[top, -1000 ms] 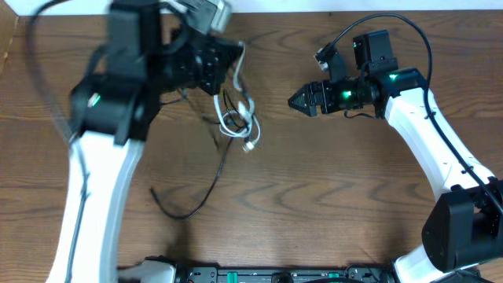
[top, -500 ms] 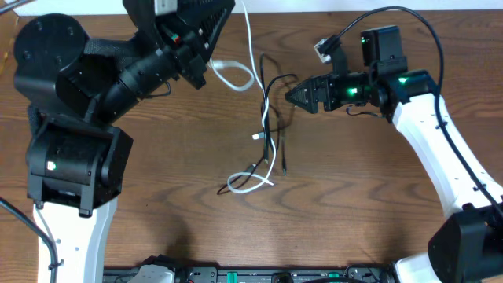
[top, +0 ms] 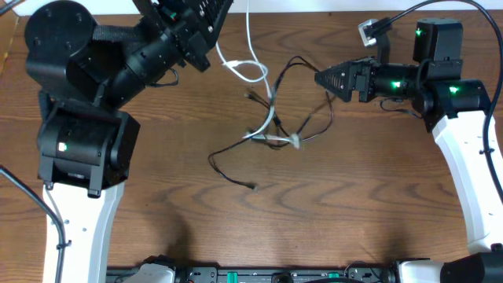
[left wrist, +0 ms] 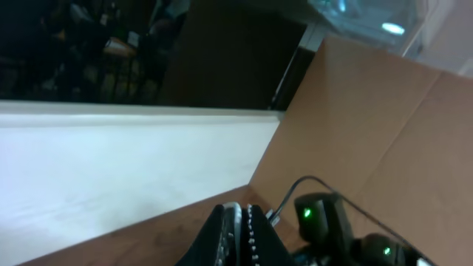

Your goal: Untangle cables

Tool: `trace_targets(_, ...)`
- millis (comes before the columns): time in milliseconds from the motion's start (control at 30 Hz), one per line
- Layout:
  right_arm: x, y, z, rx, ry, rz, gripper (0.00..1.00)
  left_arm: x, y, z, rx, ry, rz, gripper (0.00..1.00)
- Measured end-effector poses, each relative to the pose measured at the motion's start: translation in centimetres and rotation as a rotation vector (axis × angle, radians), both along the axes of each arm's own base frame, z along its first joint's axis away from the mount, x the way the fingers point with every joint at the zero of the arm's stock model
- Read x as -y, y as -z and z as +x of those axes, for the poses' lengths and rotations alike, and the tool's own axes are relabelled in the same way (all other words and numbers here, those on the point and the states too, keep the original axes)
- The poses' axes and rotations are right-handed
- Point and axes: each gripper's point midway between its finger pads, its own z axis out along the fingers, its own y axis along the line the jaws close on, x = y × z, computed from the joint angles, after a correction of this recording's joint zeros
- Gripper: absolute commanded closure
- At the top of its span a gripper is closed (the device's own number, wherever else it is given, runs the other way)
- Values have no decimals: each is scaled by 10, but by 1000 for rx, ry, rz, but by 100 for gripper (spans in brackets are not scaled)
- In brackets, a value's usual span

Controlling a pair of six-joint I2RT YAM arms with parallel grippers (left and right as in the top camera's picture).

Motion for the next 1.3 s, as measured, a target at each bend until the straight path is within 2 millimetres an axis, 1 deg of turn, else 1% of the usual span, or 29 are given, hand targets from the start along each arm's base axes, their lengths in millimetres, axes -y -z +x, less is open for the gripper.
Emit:
trace_targets(100, -5, -2, -1, 8, -13, 5, 22, 1, -15, -4, 45, 21, -39, 92)
trace_targets(133, -7, -3, -1, 16, -19, 6, 22, 2, -24, -7, 70, 33, -59, 92)
trace_targets(300, -27, -5, -6, 45, -59, -5, 19, 2, -55, -21, 131, 86, -166, 92)
trace_targets(400, -37, -6, -10, 63, -84, -8, 16, 2, -64, -25, 125, 107, -216, 93)
trace_targets(500, -43, -13, -9, 133, -119, -5, 14, 2, -66, -26, 96, 120, -250, 93)
trace_targets(733, -53, -47, -7, 393, -226, 45, 14, 5, -65, -31, 50, 165, -273, 93)
trace_targets(800, -57, -58, -9, 463, -261, 69, 14, 7, -64, -32, 36, 180, -277, 93)
trace_targets(933, -61, -71, -17, 537, -322, 108, 14, 10, -63, -36, 29, 210, -267, 92)
trace_targets(1067, -64, -72, -22, 541, -349, 122, 13, 13, -61, -40, 20, 241, -258, 92)
trace_targets(1133, -70, -72, -27, 540, -370, 129, 12, 15, -60, -43, 15, 256, -253, 93)
trace_targets(1233, -84, -74, -40, 548, -432, 151, 12, 17, -58, -47, 10, 284, -242, 93)
trace_targets(1300, -92, -75, -52, 558, -490, 175, 16, 20, -57, -50, 4, 309, -232, 92)
